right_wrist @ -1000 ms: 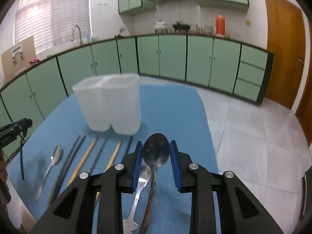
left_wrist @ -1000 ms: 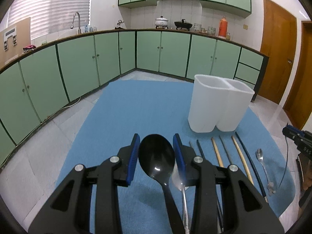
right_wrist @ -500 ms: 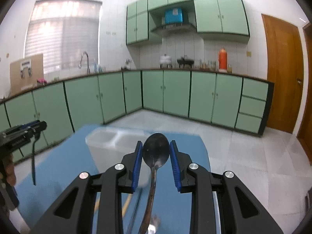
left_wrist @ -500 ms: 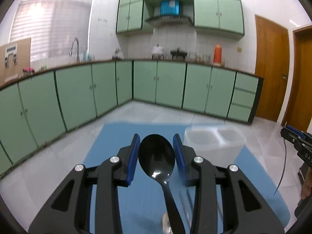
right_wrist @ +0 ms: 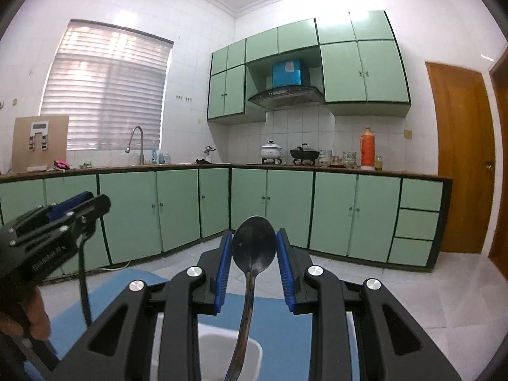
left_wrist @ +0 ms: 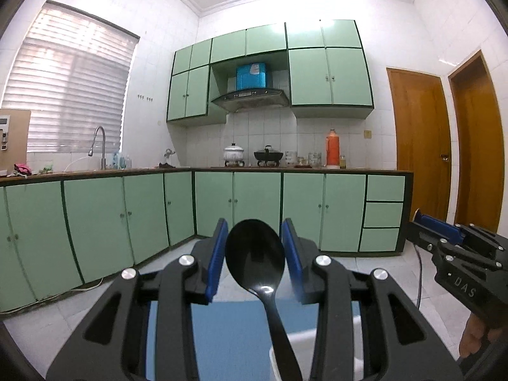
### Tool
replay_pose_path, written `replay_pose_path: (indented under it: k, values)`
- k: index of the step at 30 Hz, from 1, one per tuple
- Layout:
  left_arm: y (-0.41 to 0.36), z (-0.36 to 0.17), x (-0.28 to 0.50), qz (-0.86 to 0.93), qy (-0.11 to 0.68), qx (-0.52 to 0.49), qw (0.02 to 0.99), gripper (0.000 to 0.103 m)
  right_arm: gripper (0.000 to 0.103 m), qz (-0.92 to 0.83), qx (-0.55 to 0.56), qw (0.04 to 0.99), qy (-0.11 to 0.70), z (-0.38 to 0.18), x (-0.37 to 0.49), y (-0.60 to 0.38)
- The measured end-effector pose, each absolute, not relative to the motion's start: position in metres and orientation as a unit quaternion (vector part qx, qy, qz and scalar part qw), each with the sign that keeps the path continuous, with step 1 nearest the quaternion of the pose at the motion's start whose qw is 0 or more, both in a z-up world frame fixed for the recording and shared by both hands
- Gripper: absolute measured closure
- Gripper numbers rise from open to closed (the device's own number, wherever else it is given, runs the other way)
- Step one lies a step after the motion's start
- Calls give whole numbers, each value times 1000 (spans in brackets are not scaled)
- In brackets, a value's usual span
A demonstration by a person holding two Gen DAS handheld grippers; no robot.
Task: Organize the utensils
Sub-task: 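Lift both spoons and drop them into the white holder, opening both tools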
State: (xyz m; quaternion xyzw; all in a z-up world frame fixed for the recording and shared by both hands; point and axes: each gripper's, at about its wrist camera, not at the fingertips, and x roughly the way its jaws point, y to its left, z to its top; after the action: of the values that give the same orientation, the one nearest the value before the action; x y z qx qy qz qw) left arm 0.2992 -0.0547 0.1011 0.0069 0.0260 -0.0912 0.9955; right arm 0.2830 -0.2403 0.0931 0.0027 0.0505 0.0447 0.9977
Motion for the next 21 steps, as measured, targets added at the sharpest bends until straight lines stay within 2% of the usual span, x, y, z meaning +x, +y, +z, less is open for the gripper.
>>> replay_pose_path:
  k: [8,19,21]
  values:
    - [-62,60,345,-124,37,-15,992,69,75,50,6,996,75,57,318,-238]
    - [-55,25,350,-146,76,0,986,68,75,75,22,985,152,12,322,-235]
    - [-52,22,349,-147,81,-1,986,64,75,76,19,984,160,5,320,-234]
